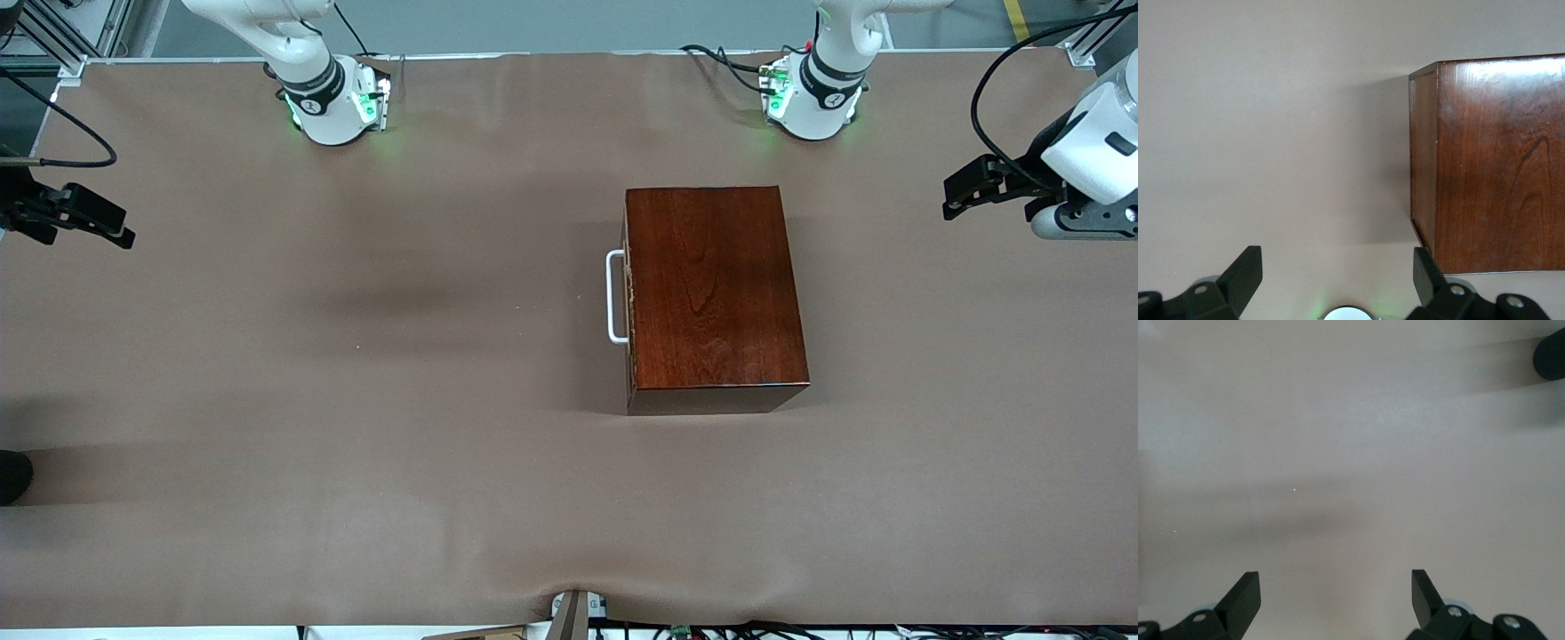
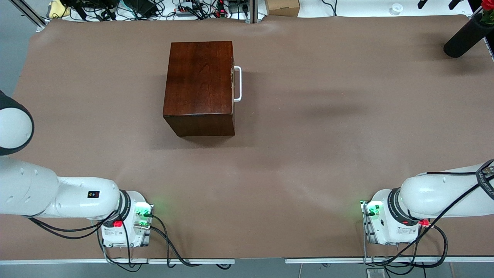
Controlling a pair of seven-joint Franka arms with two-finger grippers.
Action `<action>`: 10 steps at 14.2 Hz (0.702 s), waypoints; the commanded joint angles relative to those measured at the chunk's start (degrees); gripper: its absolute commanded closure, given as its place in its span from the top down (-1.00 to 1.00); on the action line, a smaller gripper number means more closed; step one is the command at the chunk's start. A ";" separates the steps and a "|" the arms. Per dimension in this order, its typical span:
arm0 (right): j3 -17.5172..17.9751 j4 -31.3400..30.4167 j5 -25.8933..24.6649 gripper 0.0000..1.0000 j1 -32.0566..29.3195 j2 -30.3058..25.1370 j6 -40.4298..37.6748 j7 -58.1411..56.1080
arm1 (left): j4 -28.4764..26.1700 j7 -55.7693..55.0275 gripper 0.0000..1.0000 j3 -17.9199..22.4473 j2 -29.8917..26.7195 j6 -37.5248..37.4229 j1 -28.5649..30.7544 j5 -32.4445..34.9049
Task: Open drawer, take yellow block, close drawer
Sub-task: 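Move the left gripper from rest toward the drawer's white handle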
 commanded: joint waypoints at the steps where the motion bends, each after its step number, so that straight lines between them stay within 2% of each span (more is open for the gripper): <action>1: 0.92 0.29 0.70 1.00 -1.46 -0.33 -0.65 0.11 | -2.13 0.60 1.00 -0.66 -2.12 -0.46 0.55 0.48; 2: 0.92 0.29 0.70 1.00 -1.46 -0.33 -0.65 0.11 | -3.64 -0.35 1.00 -0.66 -2.93 -0.55 -0.06 0.40; 4: 0.92 0.29 0.70 1.00 -1.46 -0.34 -0.65 0.11 | -1.29 -0.54 1.00 -0.66 -1.18 -0.55 0.46 0.31; 10: 0.92 0.29 0.70 1.00 -1.46 -0.34 -0.56 0.11 | -1.02 -0.62 1.00 -0.66 -0.56 -0.29 0.29 0.48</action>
